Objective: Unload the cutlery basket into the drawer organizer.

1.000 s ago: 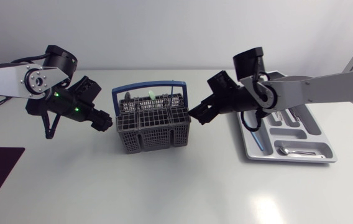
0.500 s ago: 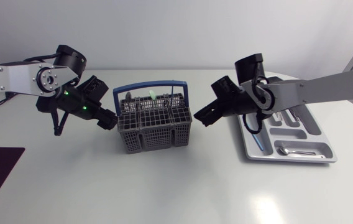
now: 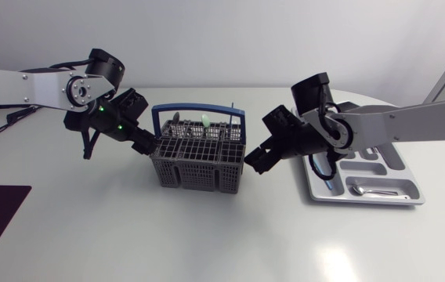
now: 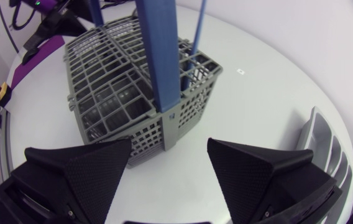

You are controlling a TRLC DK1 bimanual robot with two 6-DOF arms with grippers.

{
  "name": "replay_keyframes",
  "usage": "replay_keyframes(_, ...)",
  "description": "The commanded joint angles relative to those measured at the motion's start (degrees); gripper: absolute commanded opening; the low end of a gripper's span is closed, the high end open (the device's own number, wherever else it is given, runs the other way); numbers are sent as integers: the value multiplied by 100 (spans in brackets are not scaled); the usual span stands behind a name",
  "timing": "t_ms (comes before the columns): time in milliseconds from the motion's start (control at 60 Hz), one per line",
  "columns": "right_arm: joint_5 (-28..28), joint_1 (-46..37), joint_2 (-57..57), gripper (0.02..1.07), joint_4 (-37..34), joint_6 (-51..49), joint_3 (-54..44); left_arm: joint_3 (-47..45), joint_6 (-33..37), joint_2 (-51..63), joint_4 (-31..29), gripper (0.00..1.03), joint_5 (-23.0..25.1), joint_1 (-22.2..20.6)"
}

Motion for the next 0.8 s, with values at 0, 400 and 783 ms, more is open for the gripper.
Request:
replay_keyframes(0,-228,382,-357,91,45,127,-214,328,-134,280,72,98,278,-274)
replay_keyframes(400,-597,-1006,-937,84,-342,-383,-266,-305,208,-740,-253,86,242,236)
replay_keyframes(783,-958,-1147,574,14,-272,-304,903,-1368,367,-1549,-393,10,559,-274)
